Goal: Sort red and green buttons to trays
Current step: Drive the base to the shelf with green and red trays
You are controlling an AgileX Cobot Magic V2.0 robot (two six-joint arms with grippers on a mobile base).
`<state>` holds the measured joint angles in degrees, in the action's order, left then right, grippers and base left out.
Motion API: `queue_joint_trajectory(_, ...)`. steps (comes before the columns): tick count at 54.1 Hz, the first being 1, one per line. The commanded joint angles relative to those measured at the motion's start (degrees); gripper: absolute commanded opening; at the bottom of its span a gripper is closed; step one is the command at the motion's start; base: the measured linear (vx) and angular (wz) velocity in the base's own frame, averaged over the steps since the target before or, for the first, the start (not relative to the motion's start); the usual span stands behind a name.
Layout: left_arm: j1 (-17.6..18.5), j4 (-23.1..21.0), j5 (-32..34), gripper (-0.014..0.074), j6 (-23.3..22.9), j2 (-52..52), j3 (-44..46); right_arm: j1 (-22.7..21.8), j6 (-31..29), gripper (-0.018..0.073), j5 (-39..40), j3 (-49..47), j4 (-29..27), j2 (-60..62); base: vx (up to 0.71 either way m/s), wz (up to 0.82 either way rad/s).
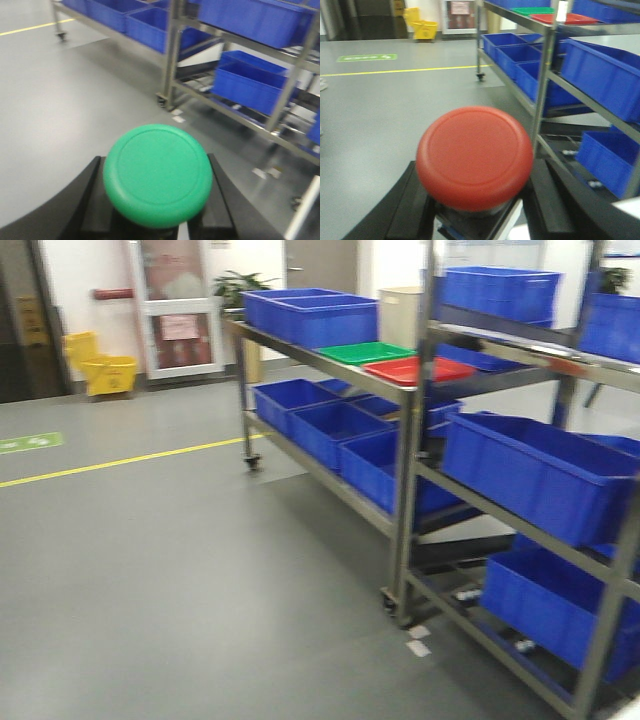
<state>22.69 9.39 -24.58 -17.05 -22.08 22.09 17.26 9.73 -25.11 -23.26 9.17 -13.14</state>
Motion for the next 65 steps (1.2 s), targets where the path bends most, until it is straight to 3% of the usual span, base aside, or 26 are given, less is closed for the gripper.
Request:
queue_joint_trajectory(1, 0.15, 0.41, 4.62, 0.0000, -0.07, -0.29, 1.61, -0.07, -0.24, -0.0010, 5.47, -2.01, 0.71, -0.52, 0.04, 0.59)
queue_joint_trajectory(31, 0.15, 0.35, 4.62, 0.0000, -0.07, -0.29, 1.61, -0.07, -0.24, -0.0010, 5.41, -2.01, 0.71, -0.52, 0.18, 0.60)
queue_joint_trajectory(65, 0.15, 0.35, 4.62, 0.0000, -0.07, -0.29, 1.61, -0.07, -0.24, -0.0010, 5.01, -2.01, 0.56, -0.52, 0.46, 0.14)
